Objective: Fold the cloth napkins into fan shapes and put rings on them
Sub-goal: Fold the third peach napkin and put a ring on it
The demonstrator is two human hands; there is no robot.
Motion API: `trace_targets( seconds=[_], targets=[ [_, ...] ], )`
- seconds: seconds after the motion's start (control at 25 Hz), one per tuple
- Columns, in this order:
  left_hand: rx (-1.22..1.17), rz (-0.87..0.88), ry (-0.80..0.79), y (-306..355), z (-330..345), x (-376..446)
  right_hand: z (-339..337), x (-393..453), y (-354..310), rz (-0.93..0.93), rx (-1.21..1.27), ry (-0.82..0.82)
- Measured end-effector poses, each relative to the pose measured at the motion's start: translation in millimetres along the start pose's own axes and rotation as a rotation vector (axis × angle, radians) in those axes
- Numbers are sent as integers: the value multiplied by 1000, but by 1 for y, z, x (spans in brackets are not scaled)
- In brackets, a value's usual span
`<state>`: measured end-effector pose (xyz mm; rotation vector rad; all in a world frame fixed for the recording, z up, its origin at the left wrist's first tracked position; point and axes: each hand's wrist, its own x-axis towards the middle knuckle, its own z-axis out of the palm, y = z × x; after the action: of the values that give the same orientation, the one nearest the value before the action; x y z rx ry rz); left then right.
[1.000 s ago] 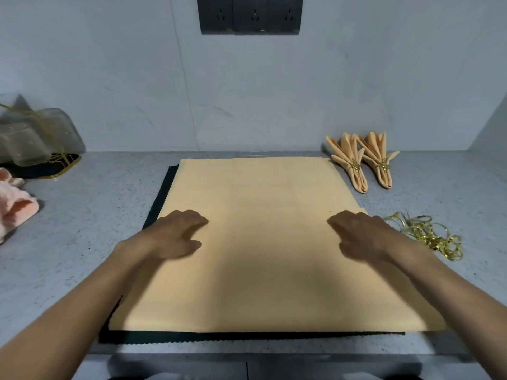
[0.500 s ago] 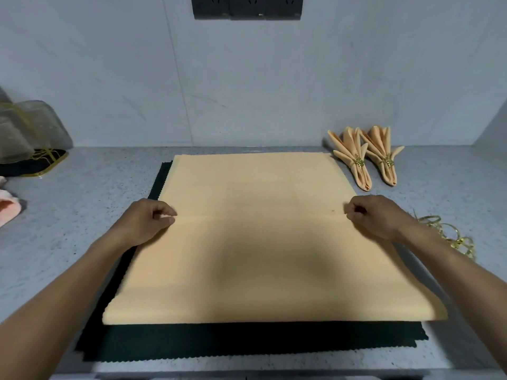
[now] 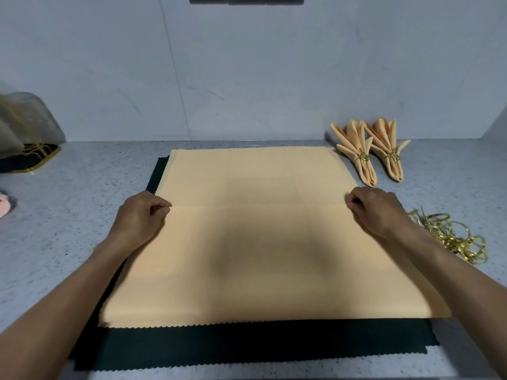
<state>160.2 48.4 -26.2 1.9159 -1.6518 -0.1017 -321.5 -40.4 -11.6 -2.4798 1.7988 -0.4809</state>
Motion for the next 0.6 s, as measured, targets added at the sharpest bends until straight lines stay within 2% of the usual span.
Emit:
trace_targets(
  seconds=[0.16, 0.4, 0.52, 0.56, 0.6],
  targets=[
    [46, 69, 38, -2, 4, -1, 1, 0, -1, -12, -13, 22],
    [108, -17, -23, 10, -6, -5, 5, 2, 2, -11, -27, 53],
    [310, 164, 44, 63, -27, -31, 7, -1, -3, 9, -58, 55],
    [339, 249, 20, 86, -30, -48, 6, -2, -8, 55, -102, 66],
    [333, 282, -94, 110, -30, -68, 3, -2, -14, 140, -187, 92]
  ],
)
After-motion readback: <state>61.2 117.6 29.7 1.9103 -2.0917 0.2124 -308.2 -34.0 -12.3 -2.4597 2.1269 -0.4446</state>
